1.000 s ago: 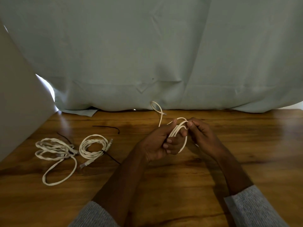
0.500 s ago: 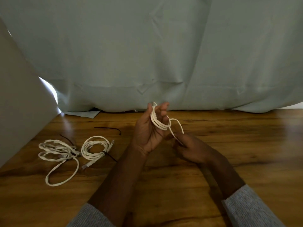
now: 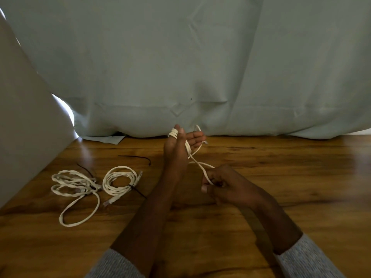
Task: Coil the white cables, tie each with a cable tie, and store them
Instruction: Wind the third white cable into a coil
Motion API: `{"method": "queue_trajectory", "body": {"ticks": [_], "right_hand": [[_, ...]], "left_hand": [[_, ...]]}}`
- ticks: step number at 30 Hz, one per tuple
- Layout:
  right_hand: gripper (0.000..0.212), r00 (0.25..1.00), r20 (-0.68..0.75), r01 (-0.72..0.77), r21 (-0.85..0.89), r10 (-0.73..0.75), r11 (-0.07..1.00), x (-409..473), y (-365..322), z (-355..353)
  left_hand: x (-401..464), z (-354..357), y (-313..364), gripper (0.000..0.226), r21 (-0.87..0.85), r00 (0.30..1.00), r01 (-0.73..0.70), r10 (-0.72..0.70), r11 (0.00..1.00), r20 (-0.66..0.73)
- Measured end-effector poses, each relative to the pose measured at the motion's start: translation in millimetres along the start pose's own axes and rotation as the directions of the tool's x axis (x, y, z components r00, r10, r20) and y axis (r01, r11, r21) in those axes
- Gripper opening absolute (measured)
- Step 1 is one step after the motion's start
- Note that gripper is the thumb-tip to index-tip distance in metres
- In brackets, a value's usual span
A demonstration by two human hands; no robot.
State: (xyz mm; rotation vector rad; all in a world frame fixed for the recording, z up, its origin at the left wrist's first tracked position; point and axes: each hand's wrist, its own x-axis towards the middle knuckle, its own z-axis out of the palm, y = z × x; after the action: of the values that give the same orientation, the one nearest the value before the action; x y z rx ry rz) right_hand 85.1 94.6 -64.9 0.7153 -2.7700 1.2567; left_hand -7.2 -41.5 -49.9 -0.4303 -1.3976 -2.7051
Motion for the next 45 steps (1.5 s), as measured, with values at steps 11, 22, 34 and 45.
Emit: {"method": "queue_trajectory", "body": {"ticks": [11, 22, 34, 45], "right_hand": [[0.031, 0.961, 0.134, -0.199, -0.265, 0.241, 0.943, 5.1, -3.5, 4.5], [0.024, 0.999, 0.000, 0.032, -0.206, -0.032, 0.978, 1.1, -1.6, -0.1], [0.005, 0.872, -0.428, 0.110, -0.304, -0.239, 0.946, -8.2, 18.5, -28.3], [0.013, 0.733, -0.590, 0.169, -0.324, -0.339, 0.931, -5.7, 22.0, -31.4]], "left_hand": [[-0.2, 7.4, 6.3, 0.028, -0.259, 0.994, 0.097, -0.108, 0.961, -0.029], [-19.8, -3.8, -14.1, 0.026, 0.457, 0.965, -0.200, 0.094, 0.867, 0.244], [-25.5, -17.9, -8.0, 0.048, 0.619, 0.824, 0.143, -0.439, 0.773, 0.359], [-23.3, -16.6, 5.0, 0.057, 0.290, 0.362, 0.602, -0.578, 0.744, 0.731]]}}
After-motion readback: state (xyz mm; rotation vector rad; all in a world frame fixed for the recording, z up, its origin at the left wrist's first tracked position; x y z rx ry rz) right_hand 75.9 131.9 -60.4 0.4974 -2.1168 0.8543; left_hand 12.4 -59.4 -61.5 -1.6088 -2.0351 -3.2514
